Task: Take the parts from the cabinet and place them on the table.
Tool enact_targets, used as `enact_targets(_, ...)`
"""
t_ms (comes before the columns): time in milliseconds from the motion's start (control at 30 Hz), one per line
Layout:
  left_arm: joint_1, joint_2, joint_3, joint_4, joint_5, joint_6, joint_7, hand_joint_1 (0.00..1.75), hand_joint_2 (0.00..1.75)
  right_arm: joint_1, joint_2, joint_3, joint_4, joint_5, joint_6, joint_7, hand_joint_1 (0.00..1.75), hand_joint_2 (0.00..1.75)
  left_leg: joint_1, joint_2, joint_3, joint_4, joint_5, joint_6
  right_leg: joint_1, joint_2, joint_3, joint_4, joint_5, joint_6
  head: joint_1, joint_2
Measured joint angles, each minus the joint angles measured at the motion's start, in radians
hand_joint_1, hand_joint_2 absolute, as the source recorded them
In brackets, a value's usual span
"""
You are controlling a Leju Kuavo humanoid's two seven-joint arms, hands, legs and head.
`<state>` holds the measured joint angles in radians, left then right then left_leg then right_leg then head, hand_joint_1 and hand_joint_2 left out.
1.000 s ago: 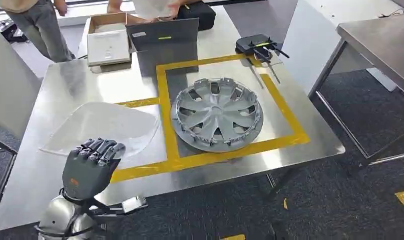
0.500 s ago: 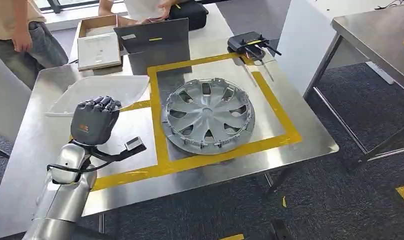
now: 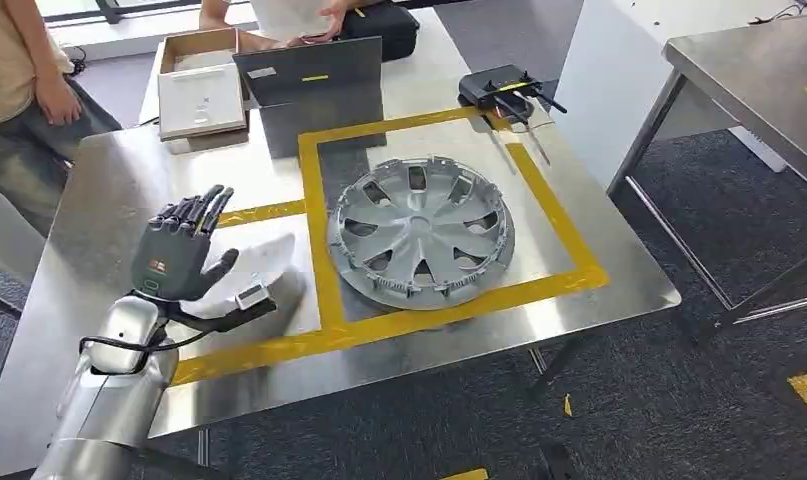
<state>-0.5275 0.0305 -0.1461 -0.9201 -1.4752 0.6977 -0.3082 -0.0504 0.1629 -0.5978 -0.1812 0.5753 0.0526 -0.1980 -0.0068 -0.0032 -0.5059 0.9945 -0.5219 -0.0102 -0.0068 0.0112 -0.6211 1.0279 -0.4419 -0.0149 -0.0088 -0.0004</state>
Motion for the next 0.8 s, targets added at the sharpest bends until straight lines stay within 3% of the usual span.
enact_targets(133,0.000,-0.002,0.000,0.000,0.002,0.000,-0.017,0.00,0.00,0.000,0.000,0.000,0.000,-0.001,0.000,-0.006,0.00,0.00,0.000,0.000,0.000,0.000,-0.001,0.001,-0.001,0.000,0.000,-0.001,0.000,0.000,0.000,0.000)
enact_targets(367,0.019,-0.016,0.024,-0.014,0.008,0.000,-0.097,0.00,0.00,0.000,0.001,-0.012,0.000,-0.011,0.000,-0.009,0.00,0.00,-0.001,0.000,0.000,0.001,-0.001,0.001,-0.002,0.000,0.001,-0.002,0.001,0.001,0.000,0.000)
enact_targets(400,0.023,-0.017,0.031,-0.016,0.009,0.000,-0.110,0.00,0.00,0.000,0.003,-0.015,0.000,-0.011,-0.001,-0.009,0.00,0.00,-0.005,-0.001,-0.002,0.008,-0.005,0.010,-0.005,0.000,0.001,-0.004,0.003,0.009,0.000,0.000)
enact_targets(533,0.031,-0.029,0.054,-0.028,0.009,0.001,-0.144,0.00,0.00,0.000,0.006,-0.023,0.000,-0.011,-0.002,-0.011,0.00,0.00,-0.008,-0.001,-0.003,0.008,0.003,0.020,-0.008,0.000,0.004,-0.010,0.013,0.019,0.000,0.000)
enact_targets(567,0.031,-0.032,0.059,-0.032,0.009,0.001,-0.146,0.00,0.00,0.000,0.007,-0.024,0.000,-0.011,-0.002,-0.011,0.00,0.00,-0.006,0.000,0.002,-0.010,0.016,0.026,-0.004,0.002,0.007,-0.015,0.018,0.024,0.000,0.000)
enact_targets(600,0.033,-0.041,0.060,-0.035,0.007,0.001,-0.146,0.00,0.00,0.000,0.006,-0.025,0.000,-0.011,-0.003,-0.011,0.00,0.00,0.008,0.009,0.018,-0.028,0.029,0.023,-0.006,0.000,0.003,-0.009,0.005,0.026,0.000,0.000)
enact_targets(633,0.033,-0.043,0.061,-0.038,0.005,0.002,-0.140,0.00,0.00,-0.001,0.006,-0.025,0.000,-0.011,-0.003,-0.013,0.00,0.00,0.009,0.006,0.018,-0.037,0.036,0.032,-0.001,-0.001,-0.016,0.028,-0.030,0.030,0.001,0.000)
enact_targets(700,0.046,-0.046,0.061,-0.045,0.003,0.002,-0.124,0.00,0.00,-0.001,0.006,-0.026,0.000,-0.010,-0.003,-0.009,0.00,0.00,0.011,0.011,0.011,-0.035,0.038,0.032,-0.007,-0.003,-0.081,0.180,-0.106,0.038,0.003,0.000)
enact_targets(733,0.057,-0.048,0.061,-0.050,0.003,0.002,-0.122,0.00,0.00,0.000,0.005,-0.026,0.000,-0.008,-0.003,-0.005,0.00,0.00,0.011,0.012,0.008,-0.031,0.037,0.032,-0.011,-0.004,-0.110,0.249,-0.130,0.044,0.003,0.000)
enact_targets(767,0.067,-0.049,0.061,-0.056,0.004,0.002,-0.122,0.00,0.00,0.001,0.005,-0.026,0.000,-0.004,-0.003,-0.001,0.00,0.00,0.013,0.013,0.003,-0.025,0.036,0.030,-0.015,-0.005,-0.123,0.279,-0.130,0.048,0.003,0.000)
enact_targets(800,0.077,-0.050,0.061,-0.063,0.005,0.002,-0.124,0.00,0.00,0.002,0.005,-0.026,0.000,-0.001,-0.003,0.004,0.00,0.00,0.017,0.013,-0.001,-0.019,0.034,0.026,-0.019,-0.006,-0.113,0.263,-0.108,0.053,0.003,0.000)
